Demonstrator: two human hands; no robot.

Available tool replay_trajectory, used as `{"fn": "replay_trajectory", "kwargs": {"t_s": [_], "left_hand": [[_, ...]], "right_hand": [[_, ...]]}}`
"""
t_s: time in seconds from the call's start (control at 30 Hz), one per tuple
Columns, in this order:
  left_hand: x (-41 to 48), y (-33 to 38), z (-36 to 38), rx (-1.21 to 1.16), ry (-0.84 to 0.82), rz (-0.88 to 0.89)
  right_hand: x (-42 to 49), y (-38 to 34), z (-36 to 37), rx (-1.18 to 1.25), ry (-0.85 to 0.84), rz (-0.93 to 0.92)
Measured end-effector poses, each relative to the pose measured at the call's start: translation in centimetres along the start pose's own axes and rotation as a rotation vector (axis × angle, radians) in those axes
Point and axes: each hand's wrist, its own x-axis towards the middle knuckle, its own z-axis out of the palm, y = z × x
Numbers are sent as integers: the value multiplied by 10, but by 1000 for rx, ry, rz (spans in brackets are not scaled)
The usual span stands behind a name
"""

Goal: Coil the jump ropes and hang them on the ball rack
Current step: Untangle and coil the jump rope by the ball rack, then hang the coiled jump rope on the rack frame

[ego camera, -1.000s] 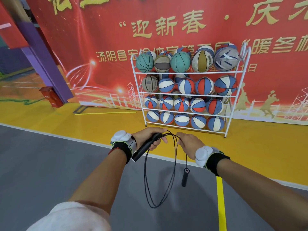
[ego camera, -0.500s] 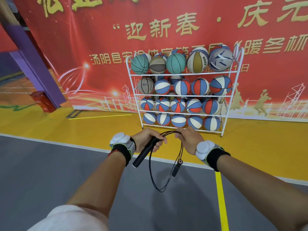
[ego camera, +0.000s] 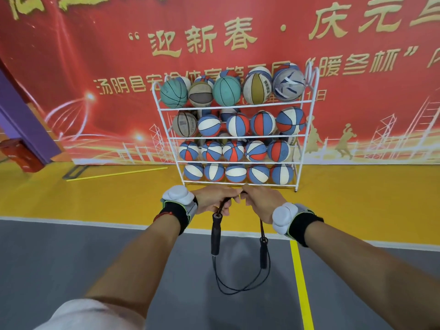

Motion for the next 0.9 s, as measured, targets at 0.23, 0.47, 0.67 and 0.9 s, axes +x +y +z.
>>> {"fn": "replay_trajectory", "kwargs": {"t_s": [0.23,0.47,0.67,0.9], "left_hand": [[71,40,17,-31,41,72],[152,115,32,11,79,118],[228,188,54,98,197,200],[313,246,60,81,332,315]], "right_hand": [[27,78,-8,312,20,128],[51,180,-34,759,-39,304],[87,267,-76,741,89,248],[127,346,-124,682,336,204]]}}
